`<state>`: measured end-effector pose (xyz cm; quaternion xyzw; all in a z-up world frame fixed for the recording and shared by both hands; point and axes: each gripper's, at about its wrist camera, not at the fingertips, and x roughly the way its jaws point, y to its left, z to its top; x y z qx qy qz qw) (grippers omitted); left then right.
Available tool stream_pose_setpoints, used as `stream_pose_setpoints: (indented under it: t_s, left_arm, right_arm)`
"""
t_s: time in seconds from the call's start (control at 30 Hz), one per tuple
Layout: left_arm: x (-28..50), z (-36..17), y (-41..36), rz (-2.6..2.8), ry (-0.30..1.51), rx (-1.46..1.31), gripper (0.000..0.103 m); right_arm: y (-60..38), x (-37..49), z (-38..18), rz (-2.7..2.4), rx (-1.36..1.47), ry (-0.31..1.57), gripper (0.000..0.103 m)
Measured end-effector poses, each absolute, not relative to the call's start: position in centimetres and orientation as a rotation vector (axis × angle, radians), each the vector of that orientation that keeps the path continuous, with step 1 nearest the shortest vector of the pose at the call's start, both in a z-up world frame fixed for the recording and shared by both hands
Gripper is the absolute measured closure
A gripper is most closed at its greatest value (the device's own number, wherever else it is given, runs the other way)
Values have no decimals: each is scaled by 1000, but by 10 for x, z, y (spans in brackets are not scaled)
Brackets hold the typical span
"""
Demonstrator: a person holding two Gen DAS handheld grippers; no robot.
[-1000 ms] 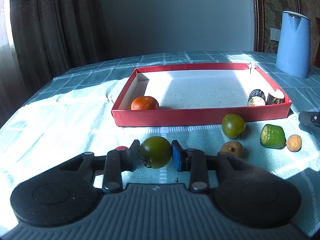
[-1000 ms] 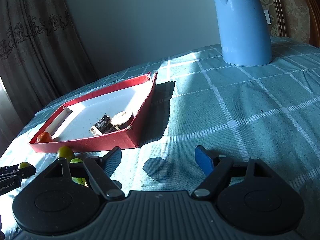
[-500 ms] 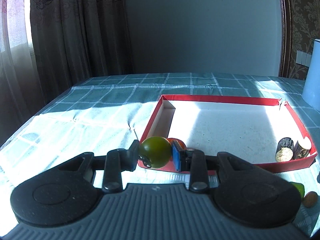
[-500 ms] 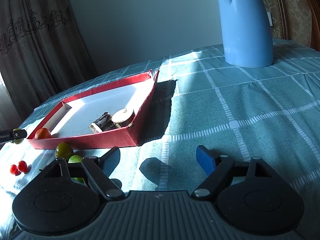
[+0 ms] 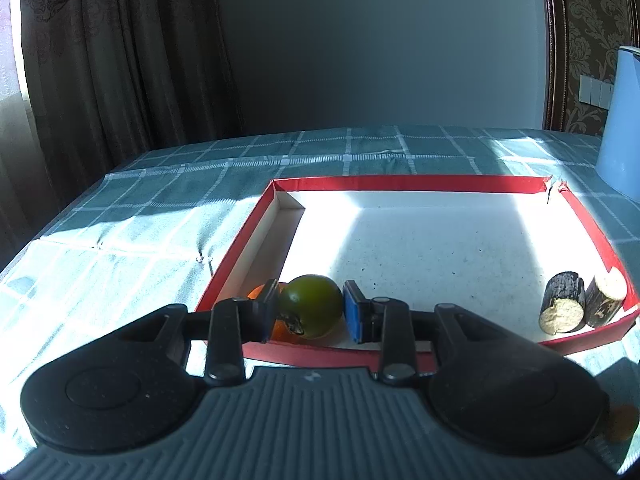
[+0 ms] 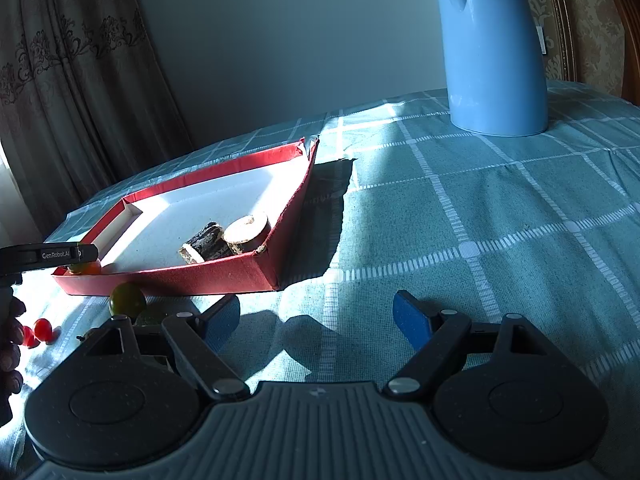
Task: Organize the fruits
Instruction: 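Carry the green tomato into the red box and open the left tool, then reach the right tool to the green cucumber chunk and close on it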
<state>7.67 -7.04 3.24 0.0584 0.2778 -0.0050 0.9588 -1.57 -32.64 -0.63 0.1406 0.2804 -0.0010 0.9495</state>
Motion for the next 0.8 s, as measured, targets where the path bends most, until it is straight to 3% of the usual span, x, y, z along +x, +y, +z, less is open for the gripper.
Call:
stream_pose_setpoints:
  t_s: [0.47, 0.53, 0.73, 0.8]
  left_arm:
    - [77, 32, -70, -20, 553, 96, 61]
    - [77, 32, -70, -15, 549, 97, 52]
    - [67, 38, -65, -11, 534, 86, 50]
    - [59, 40, -60, -8, 527, 80, 37]
  right_arm:
    - [-326, -16, -6, -2, 282, 572, 19]
    - [-326, -16, -6, -2, 282, 573, 19]
    - [-326, -16, -6, -1, 285, 572, 19]
    - [-326, -16, -6, 0, 285, 573, 19]
